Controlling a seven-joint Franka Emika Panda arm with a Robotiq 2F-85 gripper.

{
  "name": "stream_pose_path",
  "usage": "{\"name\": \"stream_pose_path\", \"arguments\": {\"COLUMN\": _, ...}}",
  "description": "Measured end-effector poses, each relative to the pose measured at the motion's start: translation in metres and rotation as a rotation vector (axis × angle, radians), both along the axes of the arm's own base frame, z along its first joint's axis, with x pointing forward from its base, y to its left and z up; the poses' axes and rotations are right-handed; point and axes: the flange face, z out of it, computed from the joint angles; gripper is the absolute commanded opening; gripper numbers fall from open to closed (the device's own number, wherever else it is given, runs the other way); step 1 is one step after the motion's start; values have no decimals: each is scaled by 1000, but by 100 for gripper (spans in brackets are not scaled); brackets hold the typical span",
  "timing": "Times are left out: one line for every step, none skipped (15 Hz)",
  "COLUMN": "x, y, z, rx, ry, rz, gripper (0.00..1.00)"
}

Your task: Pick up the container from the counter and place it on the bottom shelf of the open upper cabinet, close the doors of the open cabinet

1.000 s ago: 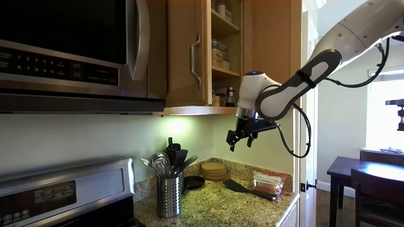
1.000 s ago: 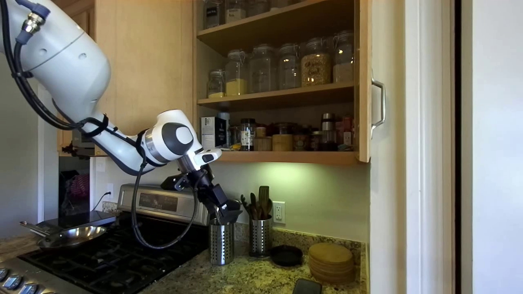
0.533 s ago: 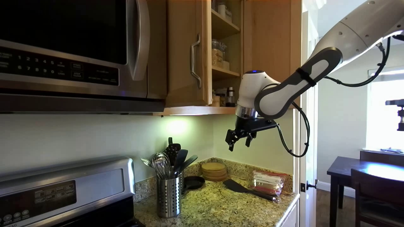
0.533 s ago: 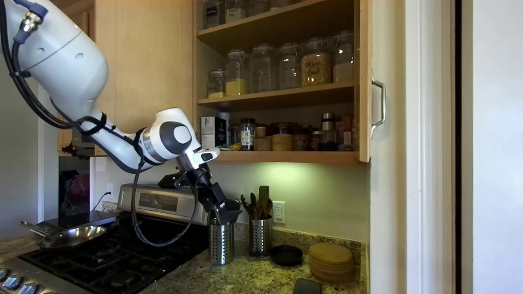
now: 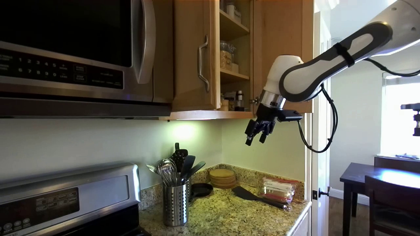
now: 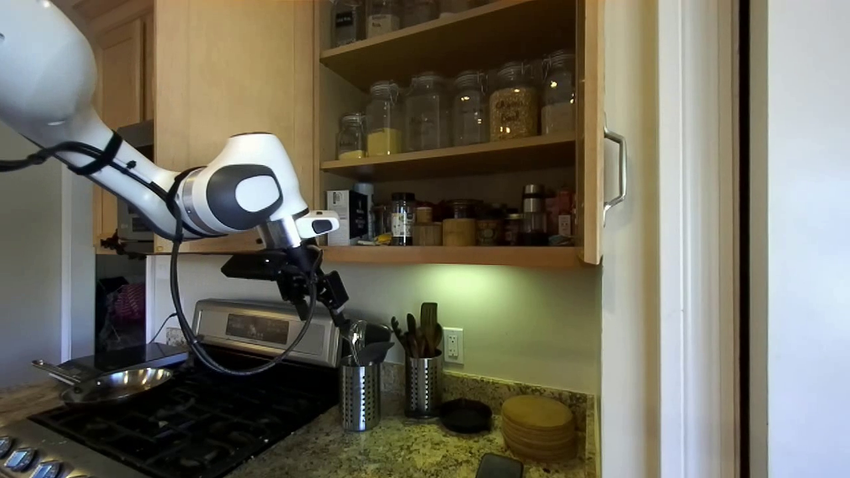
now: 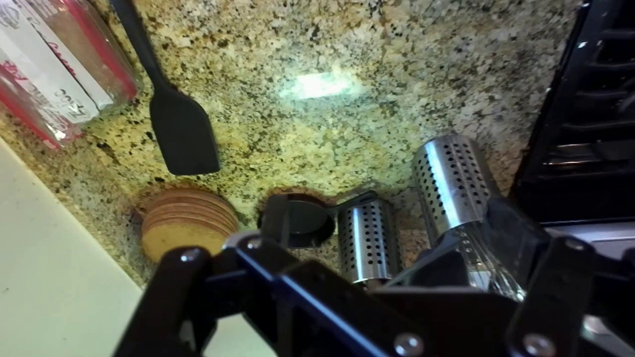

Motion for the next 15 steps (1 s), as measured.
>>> {"name": "stream_pose_path", "arguments": {"x": -8, "y": 2, "z": 8, "rx": 13, "ry": -13, "rz": 31, "gripper": 100}}
{"name": "stream_pose_path", "arguments": {"x": -16, "y": 5, "z": 15, "rx": 25, "ry": -26, "rz": 64, "gripper": 100}}
{"name": "stream_pose_path", "arguments": {"x": -23, "y": 9, "z": 22, "rx": 36, "ry": -38, "rz": 100, "gripper": 100}}
{"name": "stream_pose_path", "arguments": {"x": -31, "y": 13, "z": 29, "rx": 44, "ry": -50, "rz": 136, "gripper": 100}}
{"name": "stream_pose_path", "arguments": {"x": -38, "y": 17, "z": 36, "rx": 48, "ry": -62, "rz": 169, "gripper": 100}}
{"name": "stream_pose_path", "arguments": {"x": -46, "y": 21, "z": 43, "rx": 52, "ry": -75, "rz": 199, "gripper": 100}}
{"name": "stream_pose_path", "arguments": {"x": -53, "y": 23, "z": 50, "rx": 57, "ry": -90, "rz": 223, "gripper": 100}}
{"name": "stream_pose_path", "arguments": {"x": -60, "y": 23, "z": 56, "rx": 59, "ry": -106, "rz": 235, "gripper": 100}}
{"name": "stream_pose_path", "arguments": {"x": -67, "y": 21, "z": 61, "rx": 62, "ry": -124, "rz": 243, "gripper": 100}}
{"name": "stream_pose_path", "arguments": {"x": -72, "y": 17, "z": 65, "rx": 64, "ry": -138, "rz": 247, "gripper": 100}}
{"name": "stream_pose_path", "arguments": {"x": -75, "y": 15, "z": 67, "rx": 65, "ry": -145, "rz": 248, "gripper": 100}}
{"name": "stream_pose_path", "arguments": {"x": -77, "y": 13, "z": 68, "rx": 65, "ry": -148, "rz": 250, "gripper": 100}}
{"name": "stream_pose_path", "arguments": {"x": -78, "y": 13, "z": 67, "rx": 64, "ry": -147, "rz": 251, "gripper": 100}}
{"name": "stream_pose_path", "arguments": {"x": -78, "y": 13, "z": 66, "rx": 64, "ry": -145, "rz": 252, "gripper": 100}}
{"name": "stream_pose_path", "arguments": {"x": -78, "y": 13, "z": 66, "rx": 63, "ry": -144, "rz": 253, "gripper": 100}}
